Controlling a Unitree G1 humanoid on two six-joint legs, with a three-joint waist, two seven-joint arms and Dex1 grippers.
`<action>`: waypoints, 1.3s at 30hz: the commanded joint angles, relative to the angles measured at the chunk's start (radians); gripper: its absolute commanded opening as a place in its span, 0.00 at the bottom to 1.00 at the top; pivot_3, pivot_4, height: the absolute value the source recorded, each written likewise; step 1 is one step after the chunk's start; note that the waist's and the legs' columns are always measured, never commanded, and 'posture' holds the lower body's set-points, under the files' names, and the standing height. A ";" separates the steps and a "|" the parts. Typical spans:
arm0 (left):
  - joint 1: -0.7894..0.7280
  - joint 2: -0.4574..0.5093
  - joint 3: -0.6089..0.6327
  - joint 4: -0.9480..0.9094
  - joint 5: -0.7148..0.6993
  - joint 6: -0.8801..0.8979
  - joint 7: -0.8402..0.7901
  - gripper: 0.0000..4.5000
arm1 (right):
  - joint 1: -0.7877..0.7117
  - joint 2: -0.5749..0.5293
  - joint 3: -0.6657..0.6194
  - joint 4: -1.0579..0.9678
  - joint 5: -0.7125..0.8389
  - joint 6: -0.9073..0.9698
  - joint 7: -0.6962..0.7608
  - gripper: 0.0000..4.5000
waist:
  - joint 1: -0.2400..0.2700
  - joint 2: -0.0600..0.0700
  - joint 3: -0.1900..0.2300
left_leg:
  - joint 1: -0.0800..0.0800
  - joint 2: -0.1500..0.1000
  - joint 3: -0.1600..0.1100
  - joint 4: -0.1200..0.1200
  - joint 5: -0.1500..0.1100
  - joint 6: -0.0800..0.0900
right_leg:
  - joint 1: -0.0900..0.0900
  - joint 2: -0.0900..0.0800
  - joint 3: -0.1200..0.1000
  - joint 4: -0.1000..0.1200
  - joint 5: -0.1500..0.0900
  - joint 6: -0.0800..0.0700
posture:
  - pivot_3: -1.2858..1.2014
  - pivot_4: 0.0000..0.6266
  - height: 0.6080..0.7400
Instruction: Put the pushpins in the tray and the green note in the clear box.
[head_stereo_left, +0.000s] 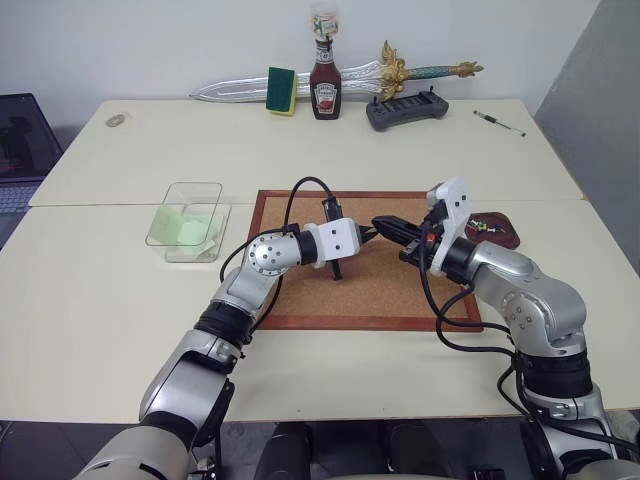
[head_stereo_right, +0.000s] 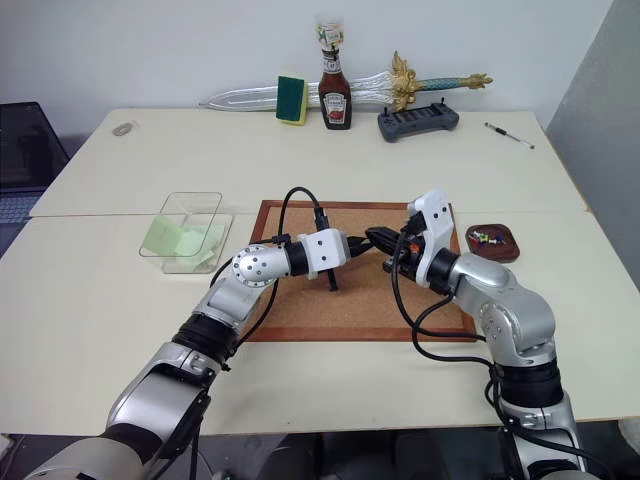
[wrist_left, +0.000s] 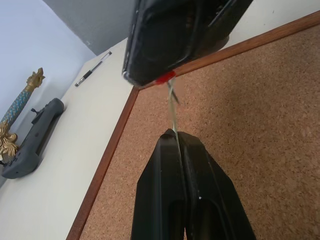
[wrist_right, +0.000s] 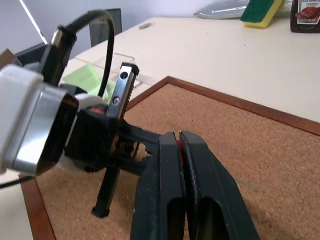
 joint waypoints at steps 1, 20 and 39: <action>0.002 0.006 -0.001 -0.040 0.011 -0.027 -0.005 0.01 | -0.037 0.027 -0.059 -0.009 0.055 0.025 -0.035 0.00 | -0.002 0.000 0.000 | 0.000 0.000 0.000 0.000 0.000 0.000 | 0.000 0.000 0.000 0.000 0.000 0.000 | 0.52 0.24 1.00; 0.061 0.021 0.029 -0.115 -0.003 0.044 -0.008 0.01 | -0.110 0.029 -0.200 0.082 0.083 0.028 -0.170 0.00 | -0.015 0.000 0.000 | 0.000 0.000 -0.001 0.000 0.000 0.000 | 0.000 0.000 0.000 0.001 0.000 0.000 | 0.52 0.24 1.00; 0.193 0.002 0.072 -0.512 -0.107 0.470 -0.009 0.01 | -0.047 -0.272 -0.097 0.410 -0.342 -0.206 -0.160 0.00 | -0.015 0.001 -0.001 | 0.000 0.000 0.002 0.000 0.001 0.001 | 0.000 0.000 0.001 0.002 0.000 0.000 | 0.52 0.24 1.00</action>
